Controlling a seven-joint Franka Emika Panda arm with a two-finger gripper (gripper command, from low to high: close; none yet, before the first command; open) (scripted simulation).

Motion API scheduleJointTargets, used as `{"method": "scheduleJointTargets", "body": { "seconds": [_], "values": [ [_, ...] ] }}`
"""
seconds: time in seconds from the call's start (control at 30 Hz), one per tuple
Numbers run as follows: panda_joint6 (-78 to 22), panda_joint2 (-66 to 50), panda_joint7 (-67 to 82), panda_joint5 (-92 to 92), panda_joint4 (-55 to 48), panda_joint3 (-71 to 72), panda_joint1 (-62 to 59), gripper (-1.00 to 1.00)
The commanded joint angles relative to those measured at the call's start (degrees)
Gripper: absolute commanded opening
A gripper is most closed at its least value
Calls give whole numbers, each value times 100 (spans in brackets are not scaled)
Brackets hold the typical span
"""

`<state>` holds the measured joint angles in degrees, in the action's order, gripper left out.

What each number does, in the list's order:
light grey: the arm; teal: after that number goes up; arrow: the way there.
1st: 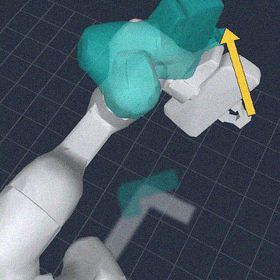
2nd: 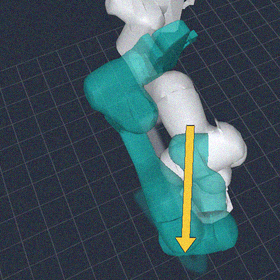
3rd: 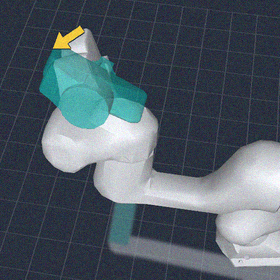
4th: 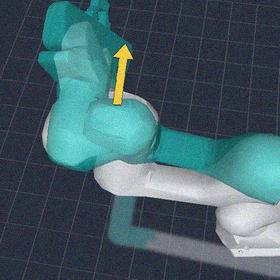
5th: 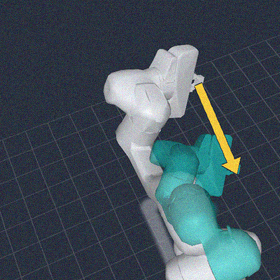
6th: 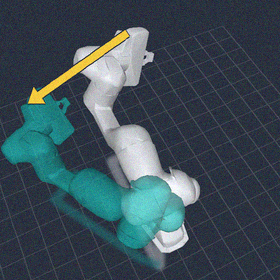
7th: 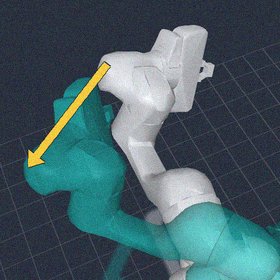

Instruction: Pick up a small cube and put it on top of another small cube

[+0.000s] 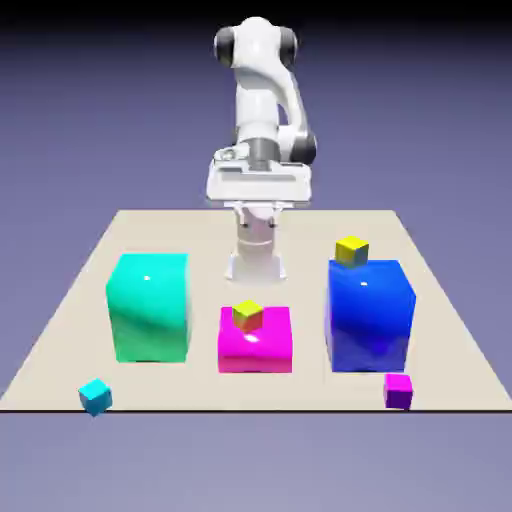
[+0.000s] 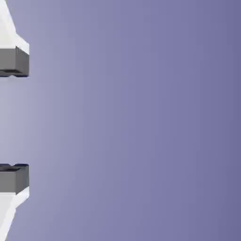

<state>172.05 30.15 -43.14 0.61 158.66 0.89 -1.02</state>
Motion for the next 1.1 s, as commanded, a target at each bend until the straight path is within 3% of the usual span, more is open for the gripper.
{"method": "scheduleJointTargets", "body": {
  "seconds": [0.0, 1.07],
  "values": [
    [-162, -208, -57, 51, -194, 74, -142, 0],
    [-5353, -6853, -1865, 1678, -6400, 2441, -4665, 0]
  ]
}}
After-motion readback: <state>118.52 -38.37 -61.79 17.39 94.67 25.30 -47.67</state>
